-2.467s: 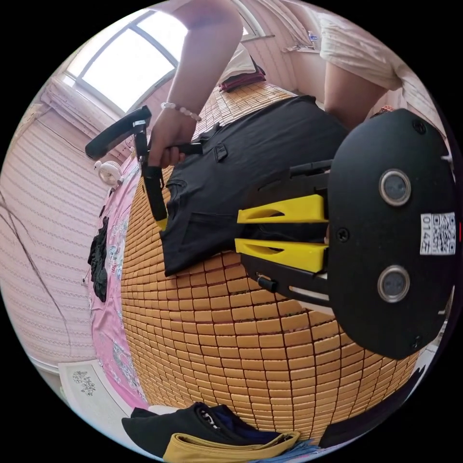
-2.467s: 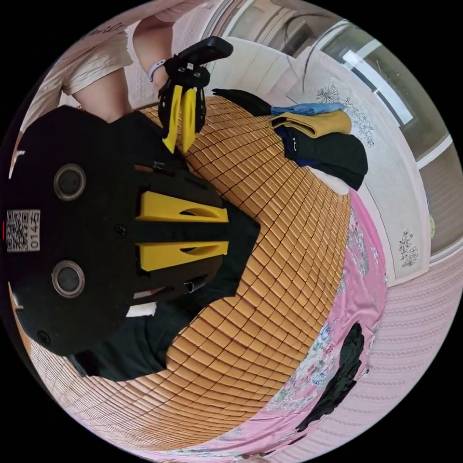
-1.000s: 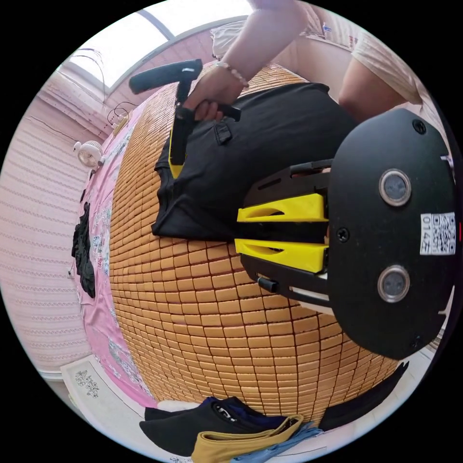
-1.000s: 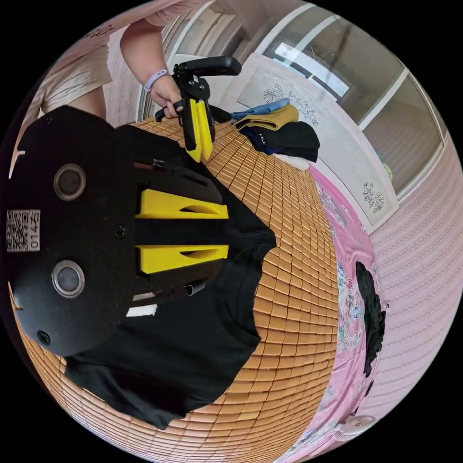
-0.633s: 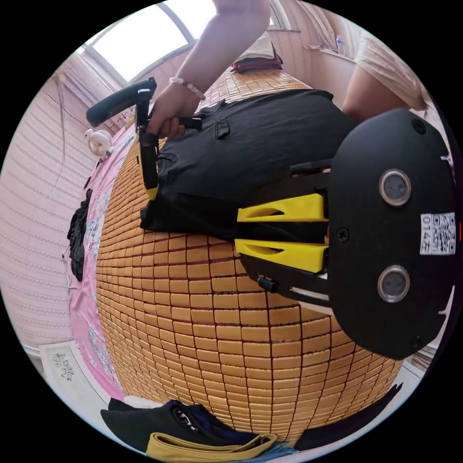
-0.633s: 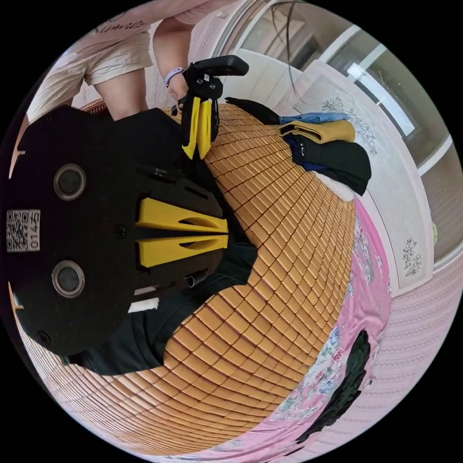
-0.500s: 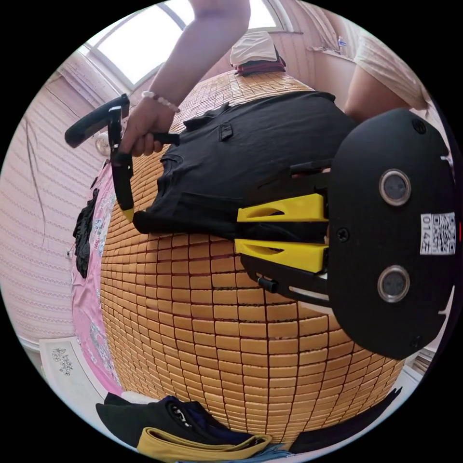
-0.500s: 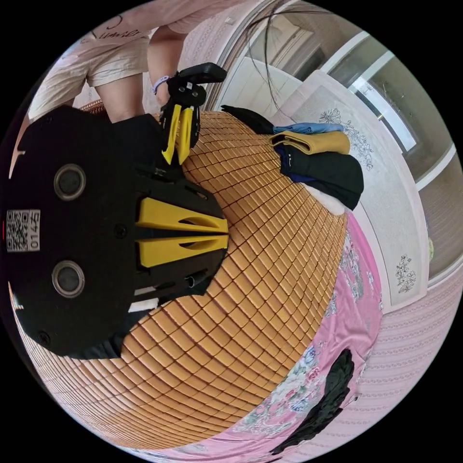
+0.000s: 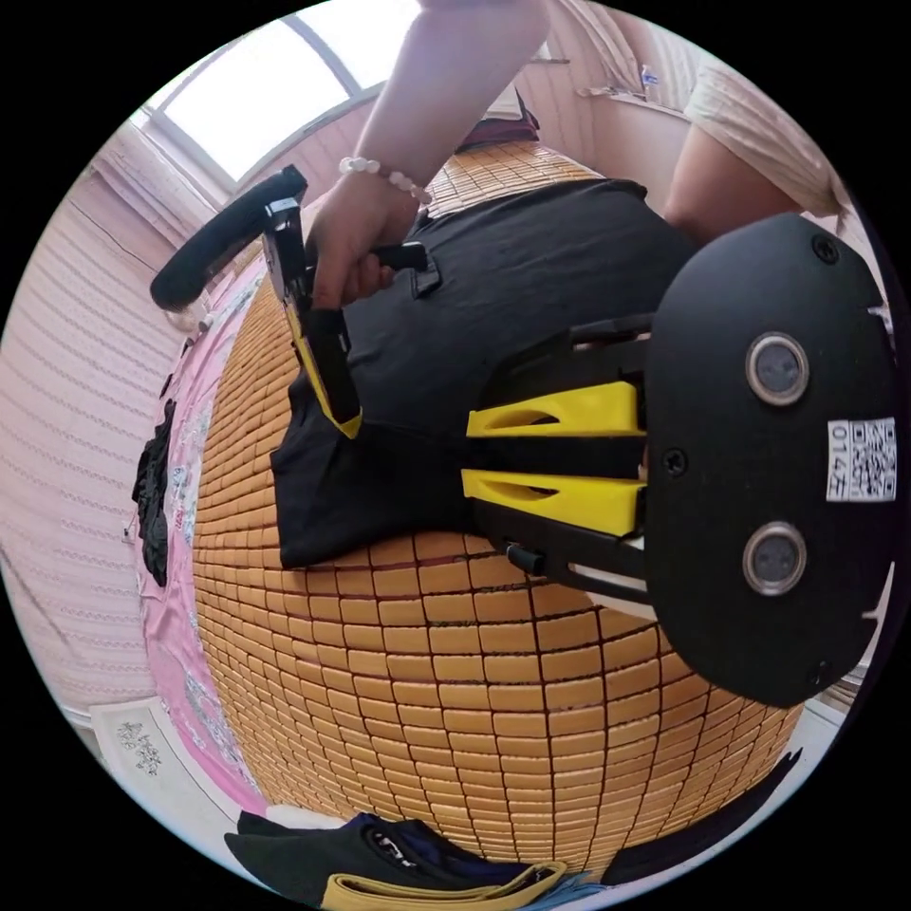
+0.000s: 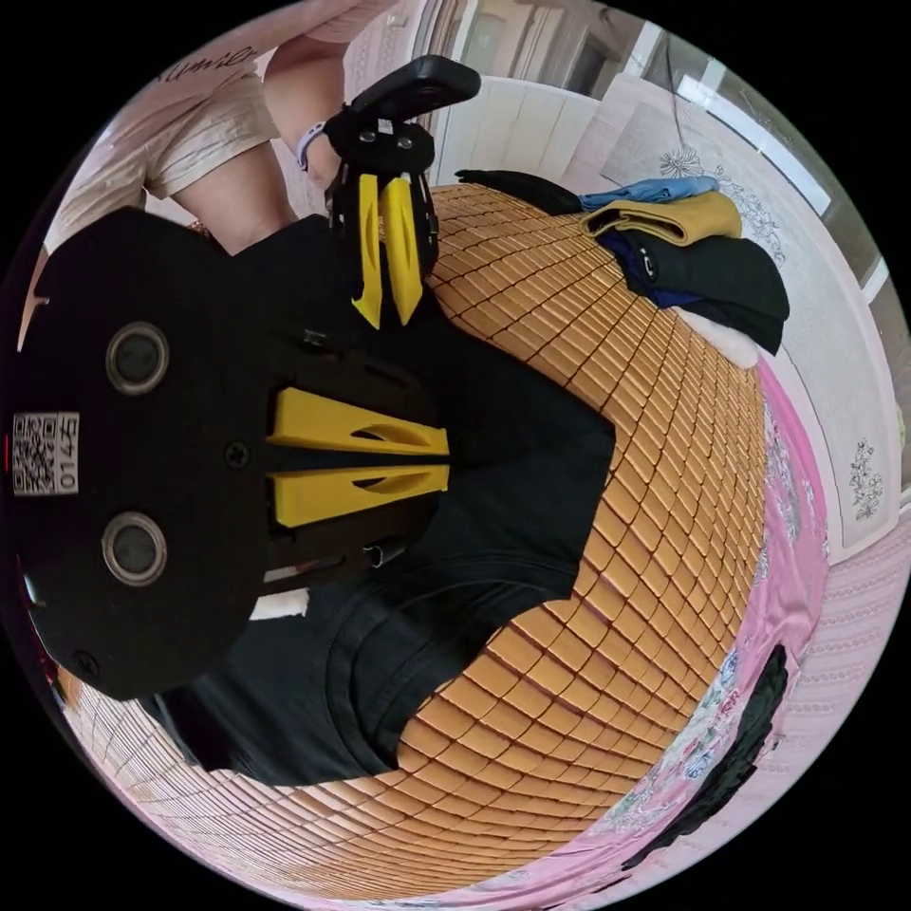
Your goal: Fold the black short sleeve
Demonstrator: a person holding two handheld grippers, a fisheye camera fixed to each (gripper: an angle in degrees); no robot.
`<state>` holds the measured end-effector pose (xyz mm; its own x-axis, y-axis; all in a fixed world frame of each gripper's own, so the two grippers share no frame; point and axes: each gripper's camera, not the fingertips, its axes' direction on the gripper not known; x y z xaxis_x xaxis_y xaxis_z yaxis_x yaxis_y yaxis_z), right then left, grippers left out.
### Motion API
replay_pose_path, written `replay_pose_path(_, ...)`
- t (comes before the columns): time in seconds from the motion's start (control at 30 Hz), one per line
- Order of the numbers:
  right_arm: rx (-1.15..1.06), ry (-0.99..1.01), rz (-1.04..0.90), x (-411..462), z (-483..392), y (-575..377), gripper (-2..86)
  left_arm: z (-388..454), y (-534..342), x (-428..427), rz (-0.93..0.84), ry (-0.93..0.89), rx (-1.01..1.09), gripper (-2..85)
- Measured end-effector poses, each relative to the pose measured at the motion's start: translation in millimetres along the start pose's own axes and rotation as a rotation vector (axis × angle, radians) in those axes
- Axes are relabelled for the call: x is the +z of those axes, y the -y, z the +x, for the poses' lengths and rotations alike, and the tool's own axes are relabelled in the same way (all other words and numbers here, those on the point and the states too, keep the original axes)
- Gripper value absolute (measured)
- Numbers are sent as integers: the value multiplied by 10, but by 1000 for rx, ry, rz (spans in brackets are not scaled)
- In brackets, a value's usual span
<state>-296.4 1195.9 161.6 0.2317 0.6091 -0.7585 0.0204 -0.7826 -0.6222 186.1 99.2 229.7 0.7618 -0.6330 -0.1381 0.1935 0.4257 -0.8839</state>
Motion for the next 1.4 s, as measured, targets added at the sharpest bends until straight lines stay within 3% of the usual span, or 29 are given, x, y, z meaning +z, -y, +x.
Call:
replay_pose_path(0.3, 113, -9, 164, -390, 78, -314, 22, 152, 70, -10, 62, -12, 52, -6)
replay_pose_path(0.4, 143, 11, 126, -215, 132, -307, 58, 192, 95, 120, 21, -14, 50, -5)
replay_pose_path(0.63, 122, 5, 155, -407, 66, -512, 8, 352, 133, 359, -6, 23, 114, -9)
replay_pose_path(0.83, 201, -42, 190, -667, 135, -889, 6, 482, 194, 363, 50, -2, 144, -9)
replay_pose_path(1.07, 224, -66, 183, -693, 179, -1163, 17, 491, 286, 552, -23, -16, 106, 1)
replay_pose_path(1.27, 371, -141, 340, -1275, 236, -2134, 30, 671, 390, 347, 1, -51, 168, 18)
replay_pose_path(1.4, 568, -291, 376, -1670, 383, -3066, 43, 918, 614, 318, 16, -120, 256, 14)
